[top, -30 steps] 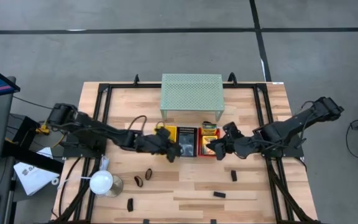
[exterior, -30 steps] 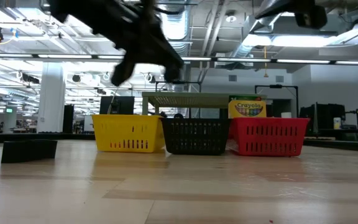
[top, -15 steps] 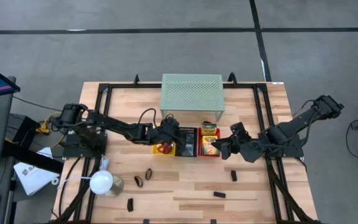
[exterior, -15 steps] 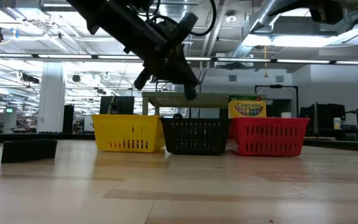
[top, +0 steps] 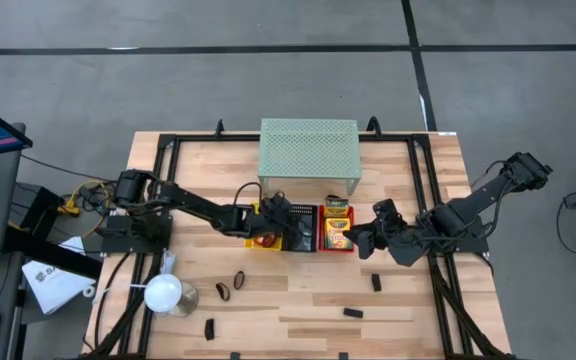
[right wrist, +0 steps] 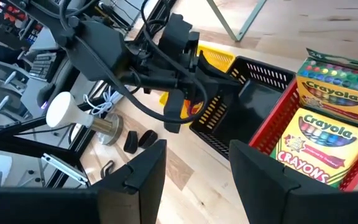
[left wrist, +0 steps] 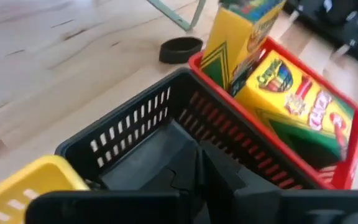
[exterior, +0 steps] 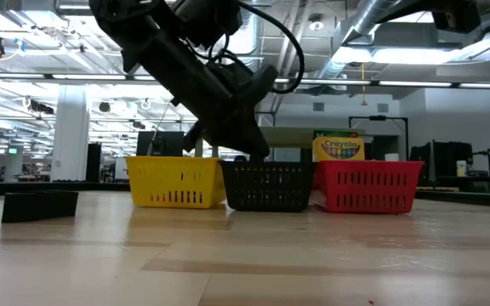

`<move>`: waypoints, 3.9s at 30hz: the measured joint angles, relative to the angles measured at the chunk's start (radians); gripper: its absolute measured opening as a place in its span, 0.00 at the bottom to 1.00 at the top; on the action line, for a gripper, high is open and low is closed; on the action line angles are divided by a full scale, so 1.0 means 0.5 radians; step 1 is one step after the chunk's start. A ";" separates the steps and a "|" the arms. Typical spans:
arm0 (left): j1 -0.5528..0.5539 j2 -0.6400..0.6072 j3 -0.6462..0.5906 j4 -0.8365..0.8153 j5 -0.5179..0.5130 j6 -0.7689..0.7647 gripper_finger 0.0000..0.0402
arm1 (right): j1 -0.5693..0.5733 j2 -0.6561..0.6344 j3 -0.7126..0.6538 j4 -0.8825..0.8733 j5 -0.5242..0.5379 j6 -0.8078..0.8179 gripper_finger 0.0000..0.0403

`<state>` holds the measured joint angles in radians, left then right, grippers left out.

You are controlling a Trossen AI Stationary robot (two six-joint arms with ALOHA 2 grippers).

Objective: Pick & Place Office Desk Supplies
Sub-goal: Put the black rubber band into the black bin

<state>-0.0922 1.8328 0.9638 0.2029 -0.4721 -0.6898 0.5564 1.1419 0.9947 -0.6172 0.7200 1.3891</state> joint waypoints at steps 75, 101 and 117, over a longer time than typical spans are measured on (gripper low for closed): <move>-0.843 -0.439 -0.099 -1.532 0.609 -1.700 0.65 | 0.145 0.001 0.001 0.054 0.126 0.042 0.43; -0.840 -0.320 -0.101 -1.197 0.799 -1.616 0.01 | 0.145 0.001 0.001 0.050 0.125 0.029 0.43; -0.552 -0.805 -0.099 -0.506 0.371 -0.534 0.00 | 0.145 0.001 0.002 0.054 0.127 0.034 0.43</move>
<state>-0.3681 1.4303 0.9142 -0.0501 -0.2864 -0.9571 0.6289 1.1423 0.9955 -0.5903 0.7834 1.4061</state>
